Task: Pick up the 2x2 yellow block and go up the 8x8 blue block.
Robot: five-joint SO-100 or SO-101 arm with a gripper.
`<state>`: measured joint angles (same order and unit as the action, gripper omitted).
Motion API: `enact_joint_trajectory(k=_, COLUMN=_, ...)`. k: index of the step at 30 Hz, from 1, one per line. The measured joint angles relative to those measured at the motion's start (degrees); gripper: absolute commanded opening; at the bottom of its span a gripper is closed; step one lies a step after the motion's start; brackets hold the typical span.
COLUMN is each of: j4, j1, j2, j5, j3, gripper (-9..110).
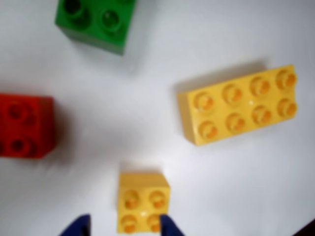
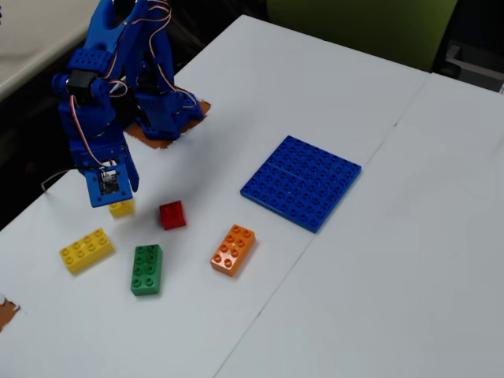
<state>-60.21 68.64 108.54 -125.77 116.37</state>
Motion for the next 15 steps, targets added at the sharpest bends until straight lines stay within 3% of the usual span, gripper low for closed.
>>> enact_joint_trajectory(k=15, j4=6.77, j1=4.39, j2=-3.78, j5=-5.36, j3=1.85, gripper=21)
